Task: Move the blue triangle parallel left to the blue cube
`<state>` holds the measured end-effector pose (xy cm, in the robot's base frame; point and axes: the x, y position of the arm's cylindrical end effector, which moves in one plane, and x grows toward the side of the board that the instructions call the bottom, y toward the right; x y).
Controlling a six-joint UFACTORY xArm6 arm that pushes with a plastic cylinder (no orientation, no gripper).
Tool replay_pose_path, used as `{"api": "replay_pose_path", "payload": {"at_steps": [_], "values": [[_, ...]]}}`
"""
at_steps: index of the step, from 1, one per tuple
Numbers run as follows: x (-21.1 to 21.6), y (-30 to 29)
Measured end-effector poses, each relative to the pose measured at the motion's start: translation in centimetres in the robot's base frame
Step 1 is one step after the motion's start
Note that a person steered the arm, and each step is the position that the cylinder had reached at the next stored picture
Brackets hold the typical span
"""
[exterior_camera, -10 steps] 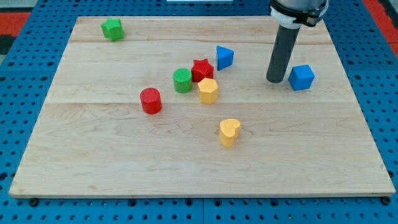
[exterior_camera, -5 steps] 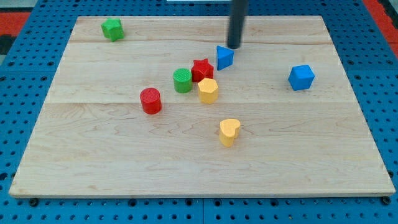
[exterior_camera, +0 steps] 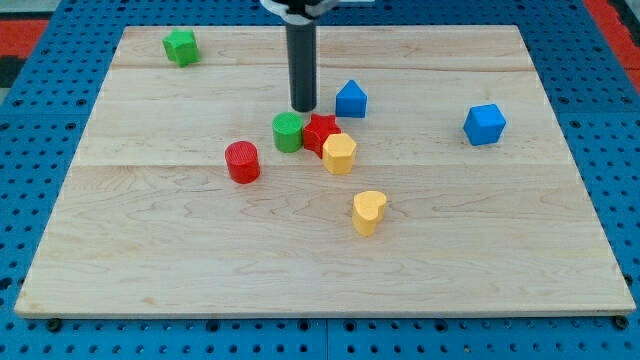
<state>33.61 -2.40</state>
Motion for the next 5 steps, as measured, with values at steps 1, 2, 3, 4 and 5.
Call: {"api": "replay_pose_path", "payload": {"at_steps": [1,2,3,4,5], "values": [[-1.3,7.1],[3.0,11.0],[3.0,5.2],[1.8,-3.1],[5.6,-8.2]]}}
